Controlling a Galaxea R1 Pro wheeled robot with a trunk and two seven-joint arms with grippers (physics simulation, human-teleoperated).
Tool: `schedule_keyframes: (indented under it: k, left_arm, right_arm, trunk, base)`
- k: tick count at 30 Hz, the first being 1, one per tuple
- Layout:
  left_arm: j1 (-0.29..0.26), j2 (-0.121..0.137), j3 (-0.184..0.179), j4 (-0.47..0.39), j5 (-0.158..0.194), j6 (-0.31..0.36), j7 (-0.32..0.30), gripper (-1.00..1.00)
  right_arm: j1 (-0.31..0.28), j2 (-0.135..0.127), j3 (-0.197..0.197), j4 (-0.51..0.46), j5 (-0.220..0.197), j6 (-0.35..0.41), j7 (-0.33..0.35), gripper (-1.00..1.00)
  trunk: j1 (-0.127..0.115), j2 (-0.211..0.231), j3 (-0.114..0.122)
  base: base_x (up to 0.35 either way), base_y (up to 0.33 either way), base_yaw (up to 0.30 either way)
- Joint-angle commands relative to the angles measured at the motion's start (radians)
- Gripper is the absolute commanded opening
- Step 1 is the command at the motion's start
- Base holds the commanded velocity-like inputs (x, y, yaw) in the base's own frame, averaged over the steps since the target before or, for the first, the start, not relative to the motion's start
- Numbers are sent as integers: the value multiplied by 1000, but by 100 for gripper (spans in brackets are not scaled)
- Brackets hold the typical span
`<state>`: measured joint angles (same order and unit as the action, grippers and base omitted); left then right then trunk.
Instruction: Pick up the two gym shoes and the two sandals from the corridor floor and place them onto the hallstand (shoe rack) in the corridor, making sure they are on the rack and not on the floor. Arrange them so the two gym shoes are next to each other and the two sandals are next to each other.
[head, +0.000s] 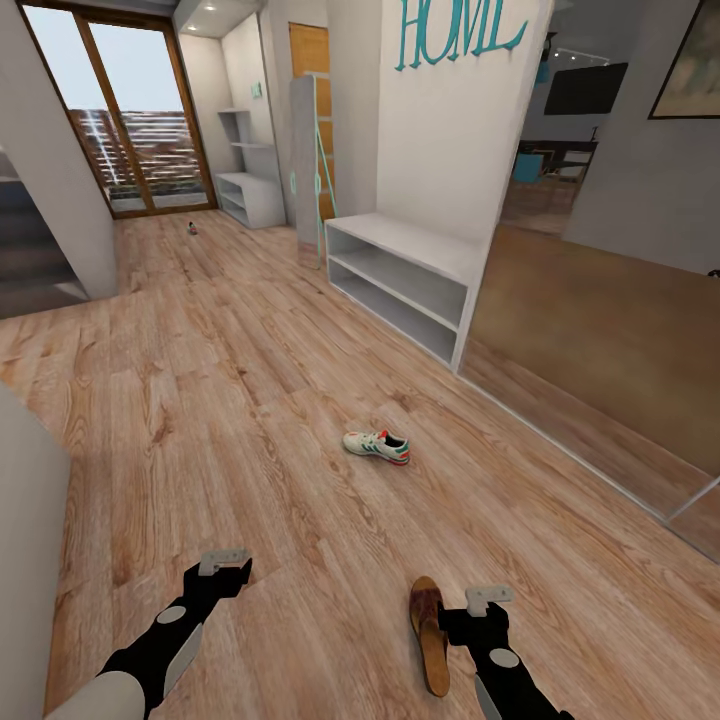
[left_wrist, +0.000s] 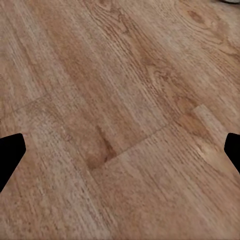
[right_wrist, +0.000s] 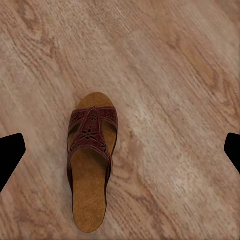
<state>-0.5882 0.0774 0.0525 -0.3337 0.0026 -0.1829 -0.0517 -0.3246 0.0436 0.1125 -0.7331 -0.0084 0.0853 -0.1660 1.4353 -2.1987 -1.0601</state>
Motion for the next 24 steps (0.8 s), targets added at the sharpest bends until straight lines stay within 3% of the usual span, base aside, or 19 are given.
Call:
schedule_keyframes:
  k: [1, 14, 17, 18, 24]
  left_arm:
    - [-2, 1, 6, 0, 0, -3, -6, 100]
    - [-21, -4, 7, -8, 2, 9, -7, 100]
    - [-42, -8, 6, -53, 2, 55, -7, 100]
    - [-49, -9, 6, -84, 2, 104, -7, 100]
    - [-54, -5, 7, -143, 3, 173, -8, 100]
  right_arm:
    - [0, -1, 4, -2, -1, 6, -7, 100]
    - [0, -1, 3, -2, -1, 7, -7, 100]
    - [0, -1, 3, -2, -1, 7, -7, 100]
    - [0, -1, 3, -2, -1, 7, -7, 100]
    - [0, -1, 3, -2, -1, 7, -7, 100]
  trunk:
    - [0, 0, -1]
    - [50, -91, -59]
    - [61, -112, -72]
    - [65, -119, -77]
    - [88, -161, -105]
  base:
    - [0, 0, 25]
    - [0, 0, 69]
    - [0, 0, 82]
    - [0, 0, 82]
    - [0, 0, 83]
